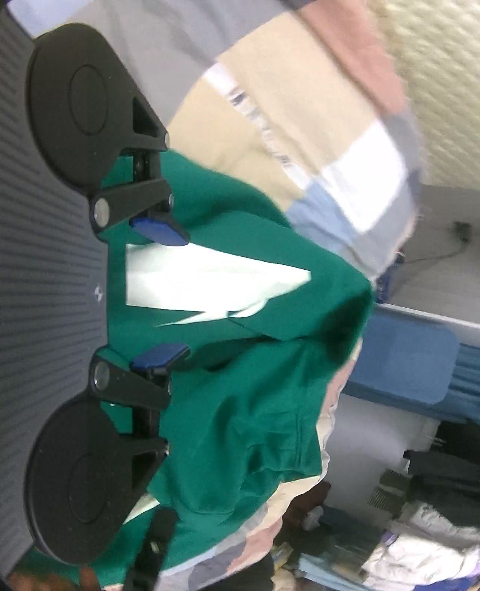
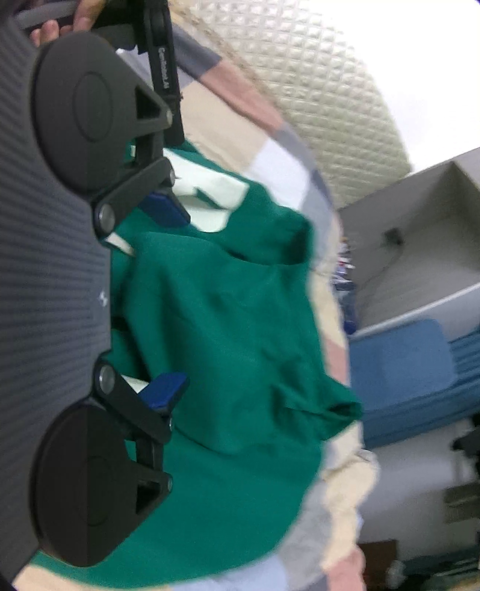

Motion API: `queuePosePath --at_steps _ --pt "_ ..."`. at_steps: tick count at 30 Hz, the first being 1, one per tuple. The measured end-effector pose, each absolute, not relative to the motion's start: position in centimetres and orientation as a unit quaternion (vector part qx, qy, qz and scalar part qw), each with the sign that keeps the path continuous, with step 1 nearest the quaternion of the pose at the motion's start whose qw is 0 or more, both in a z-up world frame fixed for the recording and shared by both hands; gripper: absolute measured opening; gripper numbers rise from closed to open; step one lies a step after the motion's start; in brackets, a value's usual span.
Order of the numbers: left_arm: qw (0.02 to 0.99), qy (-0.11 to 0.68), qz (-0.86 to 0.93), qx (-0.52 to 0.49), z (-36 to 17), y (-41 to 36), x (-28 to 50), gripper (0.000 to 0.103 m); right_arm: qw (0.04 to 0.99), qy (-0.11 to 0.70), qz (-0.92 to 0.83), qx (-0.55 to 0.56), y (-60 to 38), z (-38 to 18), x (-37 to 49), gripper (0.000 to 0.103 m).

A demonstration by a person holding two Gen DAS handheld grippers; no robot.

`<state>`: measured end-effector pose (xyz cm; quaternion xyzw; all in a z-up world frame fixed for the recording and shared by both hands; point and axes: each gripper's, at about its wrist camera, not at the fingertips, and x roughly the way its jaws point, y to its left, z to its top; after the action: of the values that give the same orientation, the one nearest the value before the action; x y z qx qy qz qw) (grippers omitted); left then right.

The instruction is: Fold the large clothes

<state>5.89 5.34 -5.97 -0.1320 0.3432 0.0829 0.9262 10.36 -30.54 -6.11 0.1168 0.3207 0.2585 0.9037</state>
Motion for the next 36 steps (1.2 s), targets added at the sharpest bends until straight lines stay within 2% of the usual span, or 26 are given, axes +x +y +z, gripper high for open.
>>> queuePosePath --at_steps 7,8,10,12,15,19,22,27,31,36 --pt "0.925 0.34 0.067 -0.156 -6.8 6.8 6.0 0.064 0.888 0.37 0.23 0.149 -27.7 -10.0 14.8 0.084" --pt "0.923 0.343 0.061 -0.164 -7.0 7.1 6.0 0.064 0.887 0.371 0.226 0.153 -27.2 -10.4 15.5 0.079" --pt "0.92 0.343 0.053 -0.18 -7.1 8.2 6.8 0.064 0.892 0.367 0.224 0.137 -25.9 -10.6 16.8 0.063" --pt "0.925 0.332 0.05 -0.18 -7.1 9.0 7.3 0.064 0.905 0.349 0.222 0.1 -24.8 -9.8 18.2 0.032" --pt "0.927 0.32 0.045 -0.19 -7.0 10.3 8.7 0.064 0.918 0.322 0.224 0.059 -23.5 -7.1 21.7 0.018" --pt "0.927 0.303 0.037 -0.218 -7.3 11.9 10.0 0.064 0.939 0.268 0.217 0.005 -21.7 -1.7 27.8 0.015" --pt "0.93 0.29 0.032 -0.223 -7.8 12.3 10.7 0.064 0.951 0.234 0.2 0.006 -20.3 2.7 33.1 0.015" --pt "0.931 0.279 0.019 -0.236 -9.0 12.8 11.8 0.064 0.971 0.172 0.161 -0.031 -17.0 7.1 40.8 0.015" --pt "0.933 0.269 0.02 -0.236 -9.7 13.2 12.7 0.064 0.981 0.136 0.131 -0.046 -15.2 7.6 45.5 0.015" --pt "0.929 0.277 0.014 -0.245 -10.9 13.6 13.9 0.064 0.976 0.172 0.126 -0.04 -14.8 2.8 49.1 0.016"
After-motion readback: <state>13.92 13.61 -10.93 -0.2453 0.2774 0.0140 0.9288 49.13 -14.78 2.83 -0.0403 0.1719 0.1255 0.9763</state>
